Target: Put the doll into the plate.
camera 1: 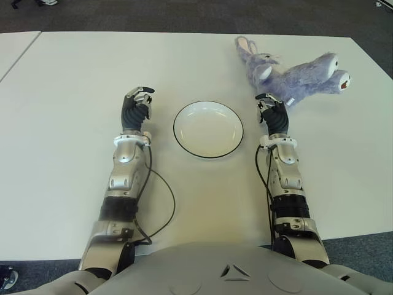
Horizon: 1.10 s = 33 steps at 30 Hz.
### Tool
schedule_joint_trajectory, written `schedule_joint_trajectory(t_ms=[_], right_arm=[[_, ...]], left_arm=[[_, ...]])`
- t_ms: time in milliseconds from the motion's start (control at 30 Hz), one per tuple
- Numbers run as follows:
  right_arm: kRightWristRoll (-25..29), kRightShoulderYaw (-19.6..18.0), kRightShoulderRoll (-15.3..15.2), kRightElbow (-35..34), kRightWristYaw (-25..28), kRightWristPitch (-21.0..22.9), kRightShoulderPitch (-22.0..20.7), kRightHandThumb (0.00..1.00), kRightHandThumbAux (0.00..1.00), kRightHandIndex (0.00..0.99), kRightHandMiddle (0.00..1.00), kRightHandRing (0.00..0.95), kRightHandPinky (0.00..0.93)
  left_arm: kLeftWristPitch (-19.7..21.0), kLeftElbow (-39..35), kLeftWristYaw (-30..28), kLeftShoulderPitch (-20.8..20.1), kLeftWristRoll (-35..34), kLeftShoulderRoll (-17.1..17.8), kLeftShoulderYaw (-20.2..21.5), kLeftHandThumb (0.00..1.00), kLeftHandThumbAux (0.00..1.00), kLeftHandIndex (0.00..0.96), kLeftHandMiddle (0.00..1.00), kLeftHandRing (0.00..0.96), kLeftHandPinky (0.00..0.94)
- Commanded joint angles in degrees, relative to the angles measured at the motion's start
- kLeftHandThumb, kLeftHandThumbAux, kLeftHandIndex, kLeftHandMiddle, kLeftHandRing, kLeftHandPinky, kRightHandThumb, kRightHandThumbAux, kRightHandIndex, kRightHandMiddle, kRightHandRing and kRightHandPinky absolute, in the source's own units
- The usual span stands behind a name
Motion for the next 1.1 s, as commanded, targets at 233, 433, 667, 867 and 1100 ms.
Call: schedule_joint_trajectory(t_ms=[233, 433, 667, 867, 1100], right_arm=[[0.07, 0.56, 0.89, 1.64, 0.53, 1.49, 4.56, 0.714, 0.714, 0.442, 0.875, 0.868, 0.874], [0.06, 0.87, 0.77, 1.49, 0.97, 1.93, 4.59, 0.714, 0.714, 0.442, 0.875, 0.869, 0.872], [-0.09, 1.51, 0.89, 1.27, 1.15, 2.84, 4.38, 0.713, 0.714, 0.442, 0.87, 0.863, 0.864], [-0.04, 1.84, 0.76, 0.88, 1.68, 3.43, 4.41, 0.713, 0.714, 0.442, 0.865, 0.86, 0.863], [0.2, 2.02, 0.53, 0.67, 2.81, 2.57, 4.37, 0.712, 0.714, 0.442, 0.867, 0.862, 0.87]], left_arm=[[-0.73, 3.47, 1.04, 6.17, 1.39, -3.58, -0.15, 0.71, 0.704, 0.443, 0.856, 0.864, 0.862], [-0.79, 3.38, 1.43, 6.15, 1.98, -3.44, -0.06, 0.71, 0.704, 0.443, 0.856, 0.864, 0.855], [-1.01, 3.47, 2.13, 5.91, 2.47, -3.62, 0.16, 0.709, 0.705, 0.442, 0.86, 0.866, 0.861], [-0.92, 2.66, 3.3, 6.12, 3.04, -4.04, 0.17, 0.71, 0.704, 0.443, 0.857, 0.865, 0.862], [-0.69, 2.84, 2.93, 6.05, 2.58, -3.8, 0.3, 0.707, 0.706, 0.442, 0.857, 0.867, 0.855]])
